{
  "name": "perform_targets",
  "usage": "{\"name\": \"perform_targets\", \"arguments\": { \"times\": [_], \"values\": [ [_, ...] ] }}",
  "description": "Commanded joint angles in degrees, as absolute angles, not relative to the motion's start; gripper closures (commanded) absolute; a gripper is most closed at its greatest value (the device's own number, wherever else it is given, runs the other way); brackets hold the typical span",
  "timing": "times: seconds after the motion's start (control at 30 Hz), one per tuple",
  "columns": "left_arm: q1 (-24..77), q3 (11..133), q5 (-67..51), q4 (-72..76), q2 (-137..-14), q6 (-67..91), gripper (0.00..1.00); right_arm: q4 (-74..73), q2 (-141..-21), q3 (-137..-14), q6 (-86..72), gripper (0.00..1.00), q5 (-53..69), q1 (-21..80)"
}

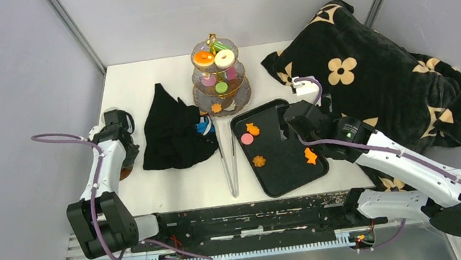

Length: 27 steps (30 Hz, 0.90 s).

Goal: Serve the afternoon tea

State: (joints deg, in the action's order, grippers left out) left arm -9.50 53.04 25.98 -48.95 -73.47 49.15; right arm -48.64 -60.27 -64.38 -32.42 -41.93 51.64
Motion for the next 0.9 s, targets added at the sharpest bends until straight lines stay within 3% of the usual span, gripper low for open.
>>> {"name": "perform_targets", "arguments": {
  "times": [0.0,0.53,0.67,0.77,0.87],
  "values": [
    [-12.57,53.06,26.67,-42.07,-74.53,45.22,0.97,-48.04,-60.76,-66.9,-32.21,0.0,-41.76,51.5],
    [-14.72,52.06,26.98,-41.56,-75.99,45.3,0.97,-47.02,-61.66,-66.32,-32.25,0.0,-41.13,51.41],
    [-14.83,52.37,27.19,-42.26,-76.24,45.94,0.78,-47.11,-60.93,-65.93,-32.34,0.0,-41.4,51.42],
    [-14.88,52.08,27.15,-42.36,-75.82,46.2,0.51,-47.28,-60.42,-65.46,-32.51,0.0,-41.51,51.42],
    [-14.83,52.18,27.07,-42.36,-75.36,46.1,0.43,-47.44,-59.86,-65.2,-32.61,0.0,-41.52,51.44]
  ]
}}
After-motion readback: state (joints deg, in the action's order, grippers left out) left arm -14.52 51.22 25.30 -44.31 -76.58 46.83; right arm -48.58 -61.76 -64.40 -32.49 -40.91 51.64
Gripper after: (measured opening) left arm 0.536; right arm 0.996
